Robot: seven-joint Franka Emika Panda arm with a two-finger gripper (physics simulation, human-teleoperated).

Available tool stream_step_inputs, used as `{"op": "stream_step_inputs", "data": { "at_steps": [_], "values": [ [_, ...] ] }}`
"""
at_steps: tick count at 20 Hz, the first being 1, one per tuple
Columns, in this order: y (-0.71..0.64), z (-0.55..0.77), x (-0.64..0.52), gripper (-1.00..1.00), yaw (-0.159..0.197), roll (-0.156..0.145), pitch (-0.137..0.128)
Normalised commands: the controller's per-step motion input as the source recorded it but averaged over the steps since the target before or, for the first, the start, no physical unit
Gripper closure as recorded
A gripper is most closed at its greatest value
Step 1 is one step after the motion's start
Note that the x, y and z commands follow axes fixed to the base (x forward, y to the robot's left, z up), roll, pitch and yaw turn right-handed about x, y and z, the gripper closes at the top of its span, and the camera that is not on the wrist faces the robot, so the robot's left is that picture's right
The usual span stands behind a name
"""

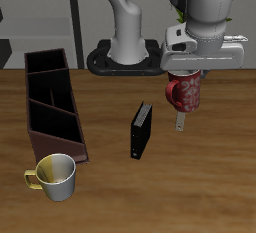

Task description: Place the red mug into the right desk caddy's right compartment and place the yellow book into the right desk caddy's back compartment

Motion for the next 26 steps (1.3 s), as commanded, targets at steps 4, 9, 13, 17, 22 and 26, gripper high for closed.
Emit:
{"op": "stream_step_inputs", "data": {
  "at_steps": [4, 9, 13, 17, 22, 26],
  "values": [
    [-0.20, 0.16, -0.15, 1.00, 0.007, -0.045, -0.022],
    [-0.36, 0.17, -0.32, 1.00, 0.019, -0.028, -0.036],
    [-0.35, 0.03, -0.30, 1.00, 0.020, -0.030, -0.001],
    [-0.33, 0.06, -0.32, 1.00, 0.000, -0.033, -0.013],
    [-0.30, 0.03, -0.14, 1.00, -0.020, -0.027, 0.016],
    [-0.61, 0.02, -0.22, 1.00, -0.048, -0.072, 0.003]
  ]
}}
